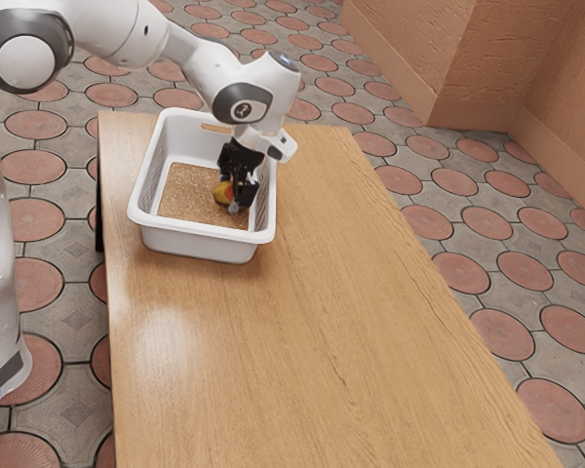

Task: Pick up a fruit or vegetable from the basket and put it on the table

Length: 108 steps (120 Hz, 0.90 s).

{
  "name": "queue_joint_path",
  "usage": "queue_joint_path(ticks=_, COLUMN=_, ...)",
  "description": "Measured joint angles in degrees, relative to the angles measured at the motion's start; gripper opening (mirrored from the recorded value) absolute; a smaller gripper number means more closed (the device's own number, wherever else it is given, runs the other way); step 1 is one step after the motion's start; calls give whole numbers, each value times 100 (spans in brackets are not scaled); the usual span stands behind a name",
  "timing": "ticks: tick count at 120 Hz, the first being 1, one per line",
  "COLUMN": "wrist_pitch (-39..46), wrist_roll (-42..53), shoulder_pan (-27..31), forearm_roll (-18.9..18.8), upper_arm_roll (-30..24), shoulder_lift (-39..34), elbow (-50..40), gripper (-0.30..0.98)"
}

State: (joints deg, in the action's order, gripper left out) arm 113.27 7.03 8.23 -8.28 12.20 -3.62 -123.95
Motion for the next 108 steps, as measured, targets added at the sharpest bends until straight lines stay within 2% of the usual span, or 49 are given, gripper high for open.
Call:
queue_joint_path(ticks=62, wrist_pitch=-624, wrist_roll=-66, shoulder_pan=-46, forearm_roll=-8, upper_arm_roll=-397, shoulder_lift=-418, elbow=26, gripper=37)
queue_joint_path(ticks=85, wrist_pitch=-1156, wrist_roll=-168, shoulder_pan=-45, forearm_roll=-37, upper_arm_roll=-458, shoulder_lift=-695, elbow=24, gripper=37)
queue_joint_path(ticks=108, wrist_pitch=-1735, wrist_roll=-287, shoulder_pan=-43, forearm_roll=-41, upper_arm_roll=-816, shoulder_lift=-1111, elbow=58, gripper=37)
